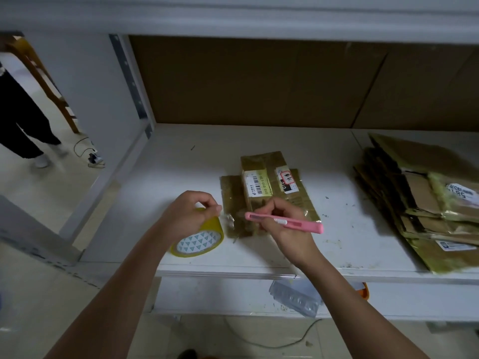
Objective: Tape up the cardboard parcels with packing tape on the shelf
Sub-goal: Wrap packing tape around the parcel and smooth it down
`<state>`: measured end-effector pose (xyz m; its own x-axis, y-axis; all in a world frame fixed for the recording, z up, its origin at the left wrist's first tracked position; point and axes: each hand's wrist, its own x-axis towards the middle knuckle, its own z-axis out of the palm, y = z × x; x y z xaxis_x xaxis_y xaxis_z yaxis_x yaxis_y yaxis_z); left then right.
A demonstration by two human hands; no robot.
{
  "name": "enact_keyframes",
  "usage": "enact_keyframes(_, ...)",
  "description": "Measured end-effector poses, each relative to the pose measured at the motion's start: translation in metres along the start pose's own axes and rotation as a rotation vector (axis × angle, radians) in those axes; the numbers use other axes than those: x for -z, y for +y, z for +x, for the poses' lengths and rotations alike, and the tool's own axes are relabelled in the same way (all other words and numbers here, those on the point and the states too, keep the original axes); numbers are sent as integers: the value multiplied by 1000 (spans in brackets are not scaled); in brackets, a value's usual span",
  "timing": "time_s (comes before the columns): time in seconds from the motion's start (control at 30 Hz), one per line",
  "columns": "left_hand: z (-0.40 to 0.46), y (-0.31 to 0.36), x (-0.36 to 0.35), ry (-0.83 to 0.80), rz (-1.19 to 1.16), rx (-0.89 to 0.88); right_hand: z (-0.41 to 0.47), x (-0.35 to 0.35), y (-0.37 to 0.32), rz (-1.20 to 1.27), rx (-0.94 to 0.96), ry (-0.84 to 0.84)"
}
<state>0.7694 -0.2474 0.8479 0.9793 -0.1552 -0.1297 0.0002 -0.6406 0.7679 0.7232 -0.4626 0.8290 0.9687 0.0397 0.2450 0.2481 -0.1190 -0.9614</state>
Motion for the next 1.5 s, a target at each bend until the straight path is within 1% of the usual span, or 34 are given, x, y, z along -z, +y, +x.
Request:
enact_keyframes(0.1, 3, 0, -2, 14, 44, 6, -2, 1, -14, 53, 55, 71)
enact_keyframes(0.17, 5, -1, -3, 12, 73, 4, -4, 5, -19, -19, 130, 167)
enact_keyframes(0.23, 6, -2, -4, 14, 90, -1, -4, 16, -20, -148, 223, 265)
enact_keyframes(0.3, 8, -4, -4, 23, 116, -5, -6, 38, -11, -361, 283, 363)
enact_keyframes(0.33, 9, -4, -4, 26, 132, -6, -7, 52, -4, -476, 284, 389)
enact_keyframes(0.4, 9, -3, -5, 33, 157, -12, -13, 81, 13, -697, 190, 368)
enact_keyframes(0.5, 10, 1, -8, 34, 175, -25, -25, 113, 36, -968, -90, 262)
enact_keyframes(0.57, 10, 2, -9, 38, 176, -25, -29, 124, 44, -1062, -213, 182)
enact_keyframes(0.63, 9, 2, -9, 44, 173, -33, -32, 129, 45, -1143, -285, 86)
enact_keyframes(0.67, 9, 1, -9, 47, 165, -42, -33, 130, 44, -1186, -319, 65)
enact_keyframes(0.7, 8, 1, -9, 52, 156, -53, -35, 130, 41, -1204, -343, 79)
enact_keyframes(0.73, 7, 1, -9, 59, 151, -63, -37, 126, 35, -1190, -322, 133)
enact_keyframes(0.77, 6, 0, -9, 65, 147, -72, -39, 120, 27, -1124, -229, 203)
enact_keyframes(0.8, 3, 0, -8, 71, 143, -85, -42, 109, 15, -1015, -79, 250)
enact_keyframes(0.83, 1, -1, -7, 78, 134, -94, -45, 94, 2, -897, 67, 253)
enact_keyframes(0.87, -1, -2, -6, 87, 120, -103, -47, 76, -12, -802, 177, 192)
enact_keyframes(0.9, -4, -3, -5, 96, 102, -111, -48, 56, -23, -714, 238, 92)
enact_keyframes(0.93, -6, -5, -3, 102, 81, -115, -48, 36, -29, -643, 241, -5)
enact_keyframes(0.97, -8, -7, -3, 109, 57, -124, -46, 17, -31, -587, 216, -81)
enact_keyframes(1.03, -12, -10, -1, 120, 16, -148, -36, -17, -25, -534, 97, -148)
enact_keyframes(1.1, -16, -12, -1, 130, 10, -182, -21, -40, -22, -517, -70, -146)
enact_keyframes(1.17, -18, -13, -1, 151, 0, -190, -10, -53, -20, -405, -215, -124)
enact_keyframes(1.23, -21, -12, 1, 168, -37, -172, -5, -62, -17, -354, -233, -85)
enact_keyframes(1.33, -24, -16, 8, 156, -85, -185, 2, -71, -9, -422, -193, -13)
enact_keyframes(1.4, -29, -25, 13, 122, -209, -152, 8, -75, -2, -409, -196, 44)
enact_keyframes(1.47, -35, -35, 20, 104, -368, -70, 14, -81, 6, -305, -256, 101)
enact_keyframes(1.5, -37, -41, 24, 91, -400, -75, 16, -85, 9, -254, -287, 132)
